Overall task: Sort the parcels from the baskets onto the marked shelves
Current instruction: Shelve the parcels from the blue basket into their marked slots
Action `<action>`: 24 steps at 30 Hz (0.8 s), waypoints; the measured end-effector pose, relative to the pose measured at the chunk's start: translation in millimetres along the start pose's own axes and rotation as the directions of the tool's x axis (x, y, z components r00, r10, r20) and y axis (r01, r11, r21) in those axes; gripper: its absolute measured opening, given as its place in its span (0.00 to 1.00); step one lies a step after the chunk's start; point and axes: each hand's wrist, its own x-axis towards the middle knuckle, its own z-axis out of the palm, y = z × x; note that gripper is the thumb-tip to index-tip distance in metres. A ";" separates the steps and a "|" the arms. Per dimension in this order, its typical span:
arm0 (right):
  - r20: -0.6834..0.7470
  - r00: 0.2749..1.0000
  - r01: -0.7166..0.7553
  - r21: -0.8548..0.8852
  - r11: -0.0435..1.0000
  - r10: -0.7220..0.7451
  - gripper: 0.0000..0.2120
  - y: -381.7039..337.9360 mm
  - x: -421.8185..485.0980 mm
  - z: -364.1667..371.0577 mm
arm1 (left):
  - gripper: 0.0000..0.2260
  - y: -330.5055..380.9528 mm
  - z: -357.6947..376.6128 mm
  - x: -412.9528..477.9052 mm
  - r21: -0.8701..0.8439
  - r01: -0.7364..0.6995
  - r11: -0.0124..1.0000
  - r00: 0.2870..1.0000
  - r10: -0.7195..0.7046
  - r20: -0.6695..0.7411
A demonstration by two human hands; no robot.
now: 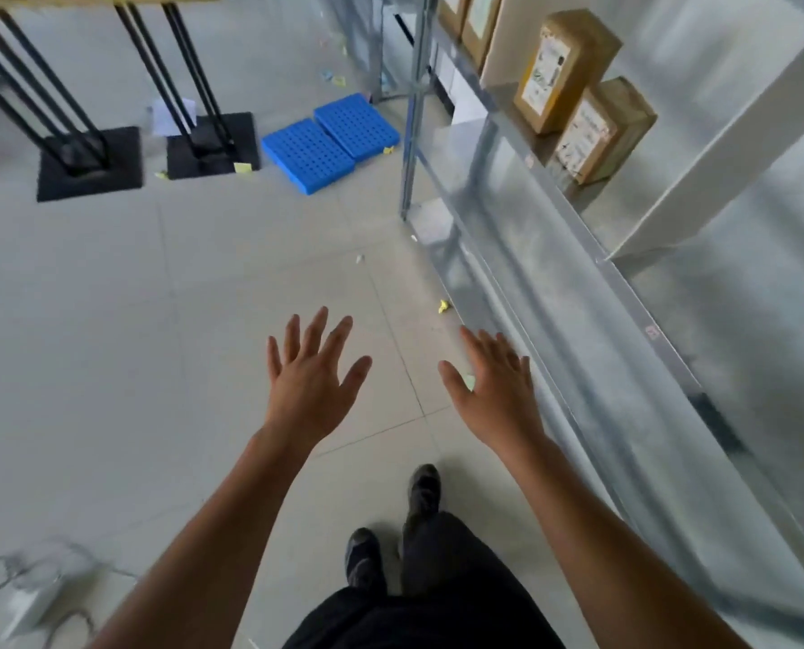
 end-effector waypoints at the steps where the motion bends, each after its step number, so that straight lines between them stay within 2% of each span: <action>1: 0.021 0.999 0.032 -0.012 0.999 -0.032 0.33 -8.5 16.3 2.2 | 0.30 -8.4 -3.1 10.8 0.000 0.029 1.000 1.000 -0.029 -0.004; 5: 0.110 0.980 0.172 -0.049 0.984 -0.166 0.34 -41.7 91.5 10.5 | 0.32 -34.0 -17.9 56.9 0.010 0.107 0.994 0.994 -0.106 -0.029; 11: 0.182 0.924 0.345 -0.010 0.939 -0.337 0.33 -113.3 212.3 3.9 | 0.33 -65.0 -75.6 136.7 0.049 0.233 0.971 0.969 -0.227 -0.095; 17: 0.202 0.831 0.529 0.001 0.849 -0.518 0.32 -197.6 310.5 0.2 | 0.30 -115.6 -141.4 201.9 0.020 0.375 0.927 0.897 -0.357 -0.260; 24: 0.275 0.758 0.614 0.006 0.789 -0.592 0.33 -303.7 405.4 28.2 | 0.30 -204.8 -187.8 263.2 -0.078 0.471 0.879 0.811 -0.466 -0.353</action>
